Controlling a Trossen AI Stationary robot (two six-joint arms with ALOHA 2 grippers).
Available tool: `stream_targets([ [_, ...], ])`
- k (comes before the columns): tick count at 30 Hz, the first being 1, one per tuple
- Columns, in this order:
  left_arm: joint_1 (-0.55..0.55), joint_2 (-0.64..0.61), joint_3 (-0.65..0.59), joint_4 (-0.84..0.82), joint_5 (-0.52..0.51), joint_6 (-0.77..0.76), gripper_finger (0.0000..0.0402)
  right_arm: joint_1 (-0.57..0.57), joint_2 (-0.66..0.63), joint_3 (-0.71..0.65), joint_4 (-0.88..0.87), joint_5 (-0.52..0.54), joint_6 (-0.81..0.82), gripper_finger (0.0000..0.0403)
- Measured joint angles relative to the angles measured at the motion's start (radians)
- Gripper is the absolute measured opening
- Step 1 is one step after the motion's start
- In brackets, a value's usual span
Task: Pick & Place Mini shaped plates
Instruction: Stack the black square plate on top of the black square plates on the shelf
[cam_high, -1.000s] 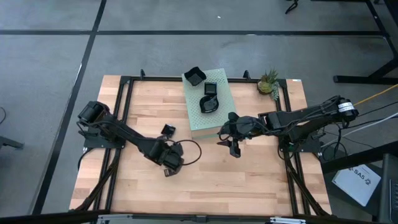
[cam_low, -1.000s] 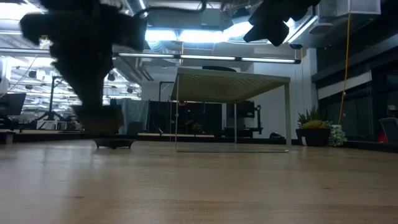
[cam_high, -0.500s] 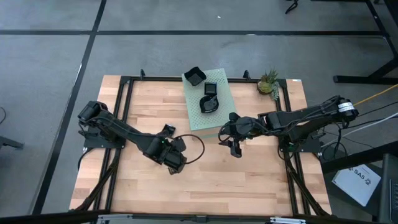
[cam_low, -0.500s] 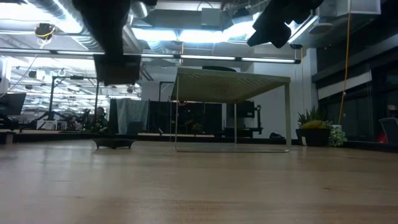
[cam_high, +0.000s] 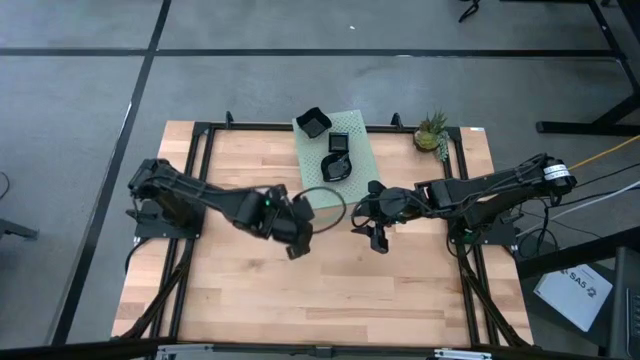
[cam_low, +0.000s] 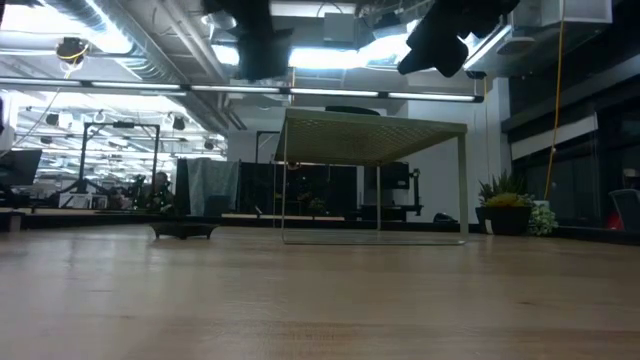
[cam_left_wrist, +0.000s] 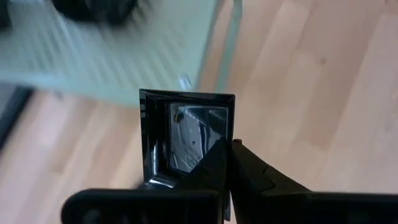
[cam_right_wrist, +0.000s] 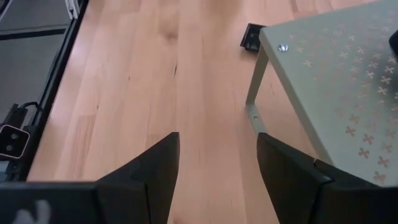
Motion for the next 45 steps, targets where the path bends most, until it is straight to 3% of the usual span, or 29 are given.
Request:
stream_targets([
  [9,0.147,0.000,0.147,0.001,-0.022,0.370,0.0003,-0.001,0.000,0.000,0.020,0.003,-0.078,0.0212],
  [19,0.325,0.000,0.174,0.015,0.024,0.688,0.0003,-0.001,0.000,0.000,0.071,0.143,-0.071,0.0212],
  [24,0.383,0.000,0.174,0.107,0.039,0.867,0.0003,-0.001,0.000,0.000,0.085,0.238,-0.045,0.0212],
  [30,0.425,0.013,0.174,0.221,0.145,1.099,0.0003,-0.001,0.000,0.005,0.109,0.321,-0.036,0.0212],
  [34,0.466,0.026,0.175,0.289,0.138,1.130,0.0003,-0.001,-0.015,0.047,0.097,0.366,0.082,0.0212],
  [41,0.507,0.086,0.176,0.439,0.173,1.092,0.0003,-0.001,-0.057,0.067,0.082,0.401,0.084,0.0212],
  [45,0.523,0.150,0.209,0.419,0.165,1.011,0.0003,-0.001,-0.069,0.068,0.078,0.422,0.084,0.0212],
])
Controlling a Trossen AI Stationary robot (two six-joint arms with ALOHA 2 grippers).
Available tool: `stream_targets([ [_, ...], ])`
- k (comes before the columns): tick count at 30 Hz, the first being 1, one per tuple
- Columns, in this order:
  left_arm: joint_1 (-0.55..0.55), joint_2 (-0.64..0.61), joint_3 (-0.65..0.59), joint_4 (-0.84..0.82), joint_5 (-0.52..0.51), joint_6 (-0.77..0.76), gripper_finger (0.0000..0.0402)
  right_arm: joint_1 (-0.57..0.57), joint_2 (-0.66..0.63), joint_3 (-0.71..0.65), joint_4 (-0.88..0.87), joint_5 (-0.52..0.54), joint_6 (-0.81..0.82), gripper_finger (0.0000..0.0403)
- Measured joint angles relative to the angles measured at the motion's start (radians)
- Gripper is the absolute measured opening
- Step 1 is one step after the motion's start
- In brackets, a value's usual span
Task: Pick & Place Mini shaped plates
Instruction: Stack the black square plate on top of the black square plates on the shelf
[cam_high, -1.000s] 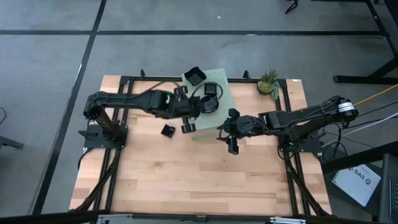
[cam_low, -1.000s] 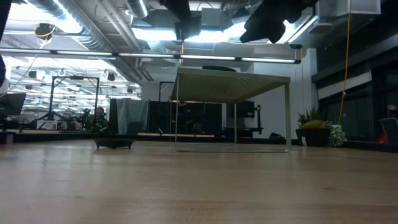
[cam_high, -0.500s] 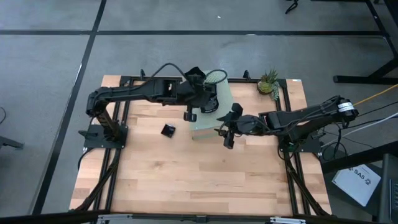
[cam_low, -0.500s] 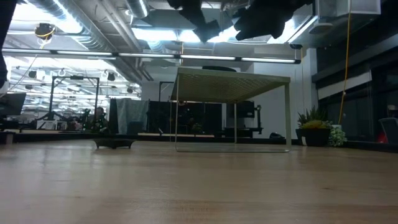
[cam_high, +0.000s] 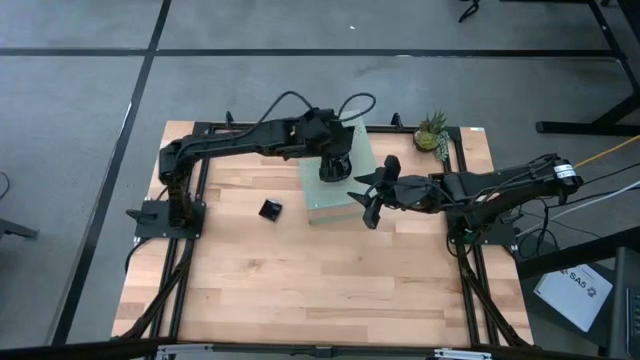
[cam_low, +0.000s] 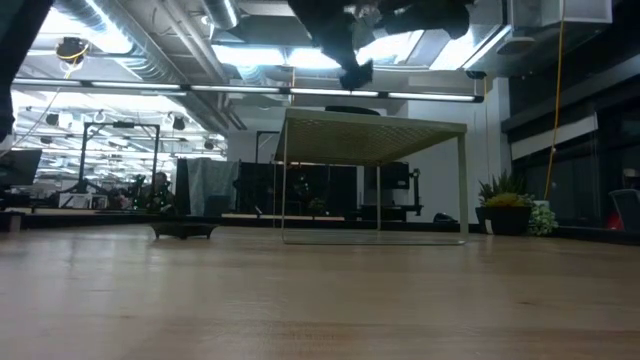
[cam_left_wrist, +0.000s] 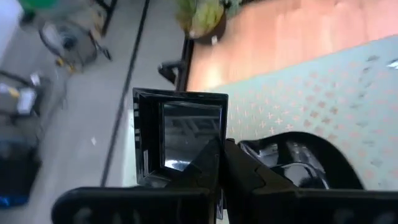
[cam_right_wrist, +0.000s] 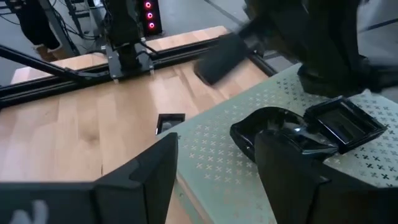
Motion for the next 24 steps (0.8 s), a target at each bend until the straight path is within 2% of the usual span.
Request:
stream_targets([
  [7,0.012,0.082,0.014,-0.024,-0.062,-0.095,0.0003,0.000,0.000,0.000,-0.015,0.016,-0.007,0.0212],
  [16,0.009,0.101,0.015,-0.023,-0.065,-0.048,0.0005,-0.012,0.001,0.000,-0.045,0.033,-0.034,0.0212],
  [24,0.036,0.101,0.015,-0.023,-0.064,-0.083,0.0031,-0.016,0.001,0.000,-0.045,0.033,-0.062,0.0212],
])
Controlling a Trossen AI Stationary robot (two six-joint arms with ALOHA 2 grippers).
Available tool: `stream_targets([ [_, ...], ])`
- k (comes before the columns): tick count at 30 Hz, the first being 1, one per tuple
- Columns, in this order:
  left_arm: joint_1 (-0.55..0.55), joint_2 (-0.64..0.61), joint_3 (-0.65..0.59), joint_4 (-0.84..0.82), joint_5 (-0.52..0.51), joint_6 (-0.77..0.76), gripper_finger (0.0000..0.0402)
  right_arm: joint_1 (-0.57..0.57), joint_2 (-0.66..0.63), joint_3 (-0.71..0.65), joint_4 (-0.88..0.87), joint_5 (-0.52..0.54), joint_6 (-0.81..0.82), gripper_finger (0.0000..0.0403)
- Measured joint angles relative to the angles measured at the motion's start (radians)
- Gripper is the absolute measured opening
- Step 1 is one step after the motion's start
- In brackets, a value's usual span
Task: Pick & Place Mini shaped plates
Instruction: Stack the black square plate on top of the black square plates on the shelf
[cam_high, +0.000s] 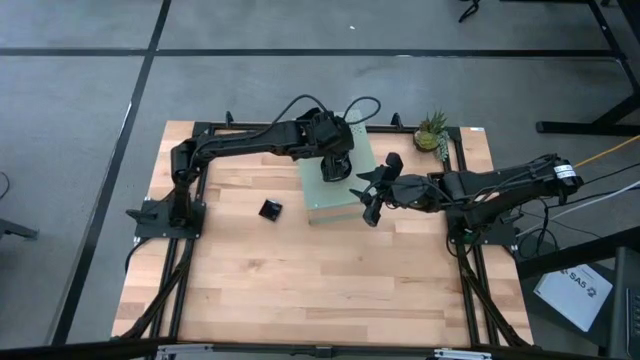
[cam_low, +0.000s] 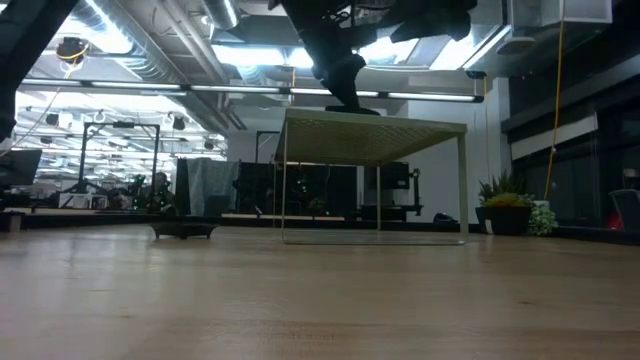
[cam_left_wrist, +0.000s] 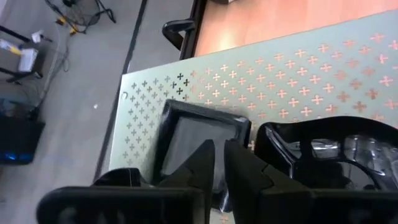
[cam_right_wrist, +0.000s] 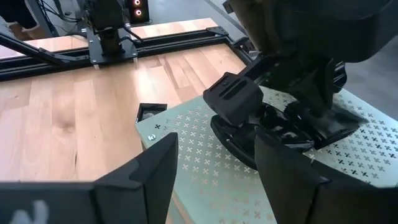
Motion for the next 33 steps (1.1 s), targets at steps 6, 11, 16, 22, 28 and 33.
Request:
stream_targets([
  [6,0.012,0.000,0.000,-0.002,0.010,-0.031,0.0061,-0.004,0.000,0.000,0.000,0.000,-0.017,0.0212],
  [11,0.007,0.000,0.000,0.007,0.005,-0.032,0.0082,-0.004,0.000,0.000,0.000,0.000,-0.029,0.0212],
  [16,-0.020,-0.027,-0.002,0.009,0.005,-0.024,0.0085,-0.004,0.000,0.000,0.000,-0.001,-0.049,0.0212],
  [22,-0.074,-0.092,-0.002,-0.067,0.007,-0.025,0.0082,-0.004,0.000,0.000,0.000,-0.001,-0.077,0.0212],
  [28,-0.150,-0.163,-0.002,-0.236,0.013,-0.062,0.0082,-0.004,0.000,0.000,0.001,-0.004,-0.102,0.0212],
  [33,-0.211,-0.195,-0.002,-0.395,0.035,-0.135,0.0078,-0.004,0.000,0.000,0.001,-0.009,-0.115,0.0212],
])
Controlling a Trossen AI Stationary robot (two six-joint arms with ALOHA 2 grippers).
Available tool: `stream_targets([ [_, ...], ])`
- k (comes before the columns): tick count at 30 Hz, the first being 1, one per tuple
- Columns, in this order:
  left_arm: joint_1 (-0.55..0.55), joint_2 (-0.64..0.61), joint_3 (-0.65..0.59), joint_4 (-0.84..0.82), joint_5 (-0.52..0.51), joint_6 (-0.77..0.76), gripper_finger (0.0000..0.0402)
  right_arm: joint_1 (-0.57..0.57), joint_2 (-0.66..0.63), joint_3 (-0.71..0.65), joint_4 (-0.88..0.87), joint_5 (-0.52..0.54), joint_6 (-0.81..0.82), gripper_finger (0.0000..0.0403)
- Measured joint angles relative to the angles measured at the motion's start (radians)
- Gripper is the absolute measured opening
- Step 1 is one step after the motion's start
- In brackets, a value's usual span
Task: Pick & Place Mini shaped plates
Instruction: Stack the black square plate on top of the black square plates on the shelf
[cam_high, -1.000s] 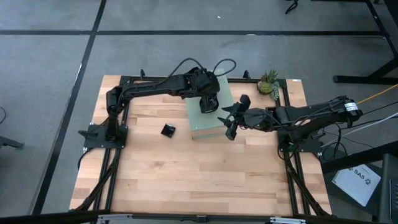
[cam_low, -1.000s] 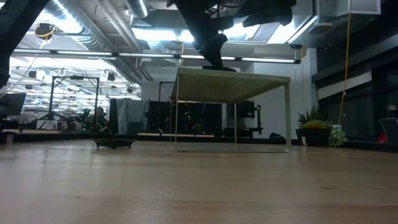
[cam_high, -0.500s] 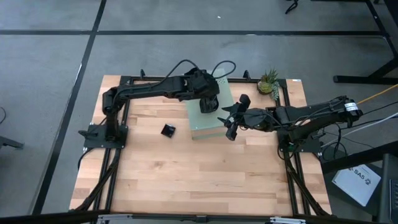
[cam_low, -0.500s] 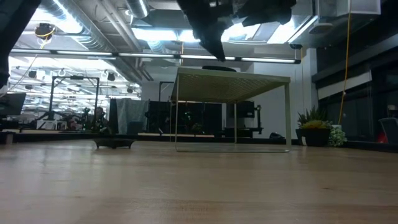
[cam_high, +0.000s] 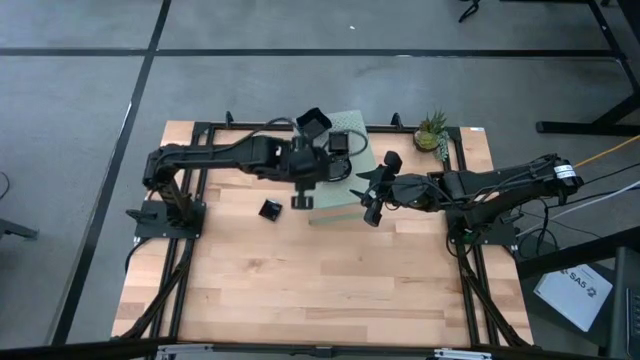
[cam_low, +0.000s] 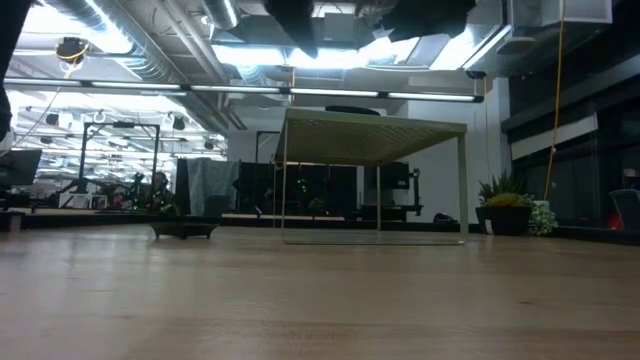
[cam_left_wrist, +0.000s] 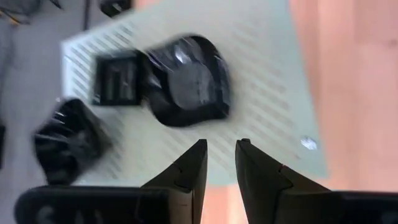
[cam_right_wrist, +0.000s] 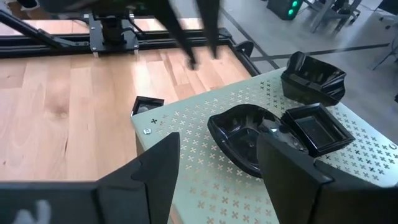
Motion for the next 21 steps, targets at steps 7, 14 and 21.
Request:
stream_targets([
  [7,-0.072,-0.007,-0.050,-0.120,0.018,-0.115,0.0079,0.000,0.000,0.000,0.000,-0.002,-0.024,0.0212],
  [14,-0.145,-0.024,-0.158,-0.128,0.017,-0.214,0.0075,0.000,0.000,0.000,0.000,-0.003,-0.039,0.0212],
  [21,-0.171,-0.130,-0.272,-0.087,-0.010,-0.259,0.0077,0.000,0.000,0.000,0.000,-0.003,-0.046,0.0212],
])
